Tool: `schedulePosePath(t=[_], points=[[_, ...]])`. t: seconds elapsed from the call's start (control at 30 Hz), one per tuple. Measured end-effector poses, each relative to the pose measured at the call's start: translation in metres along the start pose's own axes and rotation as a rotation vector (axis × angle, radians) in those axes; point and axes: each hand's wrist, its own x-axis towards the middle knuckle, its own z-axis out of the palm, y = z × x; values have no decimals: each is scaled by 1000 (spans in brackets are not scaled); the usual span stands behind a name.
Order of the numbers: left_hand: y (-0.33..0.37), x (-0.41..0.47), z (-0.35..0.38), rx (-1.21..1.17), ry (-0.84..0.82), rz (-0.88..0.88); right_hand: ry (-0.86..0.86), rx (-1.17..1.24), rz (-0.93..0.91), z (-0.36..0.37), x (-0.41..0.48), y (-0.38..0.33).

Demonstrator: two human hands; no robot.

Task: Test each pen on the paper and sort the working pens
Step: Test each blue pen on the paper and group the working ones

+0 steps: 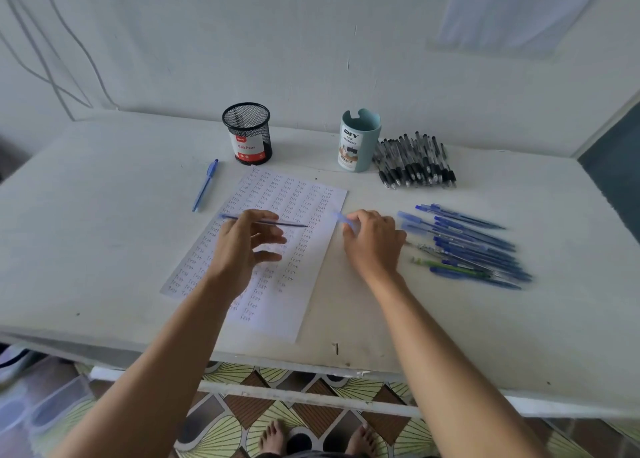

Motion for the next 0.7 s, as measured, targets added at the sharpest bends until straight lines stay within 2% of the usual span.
schedulePosePath(t=[0.13, 0.3, 0.7], points=[[3, -3, 3, 114, 30, 214, -51, 343, -127, -1, -6, -4], [7, -1, 6, 157, 132, 412, -33, 447, -179, -6, -19, -16], [-2, 1, -2, 270, 64, 414, 3, 485, -252, -5, -22, -34]])
